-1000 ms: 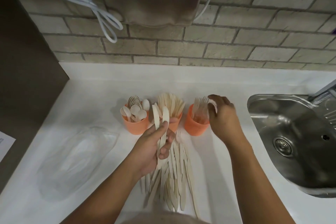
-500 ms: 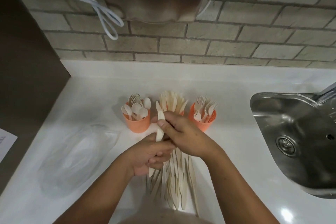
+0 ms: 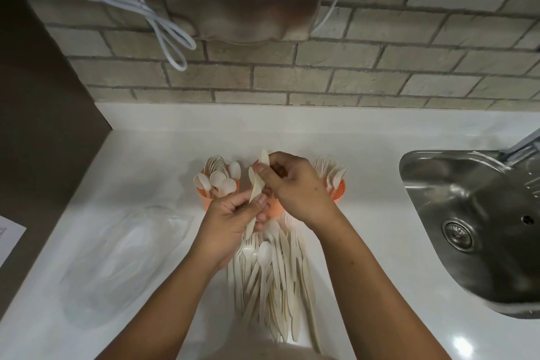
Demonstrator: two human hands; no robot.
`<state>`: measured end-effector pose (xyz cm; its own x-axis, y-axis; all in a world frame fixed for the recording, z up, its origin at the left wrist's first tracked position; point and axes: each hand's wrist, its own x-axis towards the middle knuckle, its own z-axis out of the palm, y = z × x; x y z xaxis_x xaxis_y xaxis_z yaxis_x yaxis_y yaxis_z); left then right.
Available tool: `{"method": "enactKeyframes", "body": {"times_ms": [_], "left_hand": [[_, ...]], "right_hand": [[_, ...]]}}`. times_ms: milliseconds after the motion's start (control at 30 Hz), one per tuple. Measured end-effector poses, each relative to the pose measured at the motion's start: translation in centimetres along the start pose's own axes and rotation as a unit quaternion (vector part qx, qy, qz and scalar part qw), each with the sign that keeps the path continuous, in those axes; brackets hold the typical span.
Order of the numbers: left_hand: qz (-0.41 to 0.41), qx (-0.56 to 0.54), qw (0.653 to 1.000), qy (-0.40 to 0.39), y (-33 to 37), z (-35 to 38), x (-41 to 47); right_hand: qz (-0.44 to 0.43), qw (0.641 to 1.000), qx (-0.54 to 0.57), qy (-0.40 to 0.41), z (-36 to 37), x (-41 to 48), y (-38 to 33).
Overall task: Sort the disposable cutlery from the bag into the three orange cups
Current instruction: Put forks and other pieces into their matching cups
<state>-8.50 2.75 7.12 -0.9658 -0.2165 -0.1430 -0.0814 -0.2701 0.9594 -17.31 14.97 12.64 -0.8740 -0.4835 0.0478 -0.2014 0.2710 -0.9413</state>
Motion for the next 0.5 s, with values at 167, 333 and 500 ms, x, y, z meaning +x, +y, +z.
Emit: {"method": "enactKeyframes", "body": {"times_ms": [167,333,500], "left_hand": [[0.01,0.107,0.993,-0.055,0.7,-0.7,0.6],[0.105,0.25,0.961,-0.046,2.2,-0.5,2.7],[0.219,0.4,0.89,0.004,4.2,0.7,4.7]], "right_hand": [[-0.005,0.999,-0.043,0.022,-1.0,0.1,0.7],[-0.045,0.996,-0.078,0.025,-1.4,0.6,0.5],[-0.101,0.985,-0.093,0.105,-2.2,1.2,-0.2]]}}
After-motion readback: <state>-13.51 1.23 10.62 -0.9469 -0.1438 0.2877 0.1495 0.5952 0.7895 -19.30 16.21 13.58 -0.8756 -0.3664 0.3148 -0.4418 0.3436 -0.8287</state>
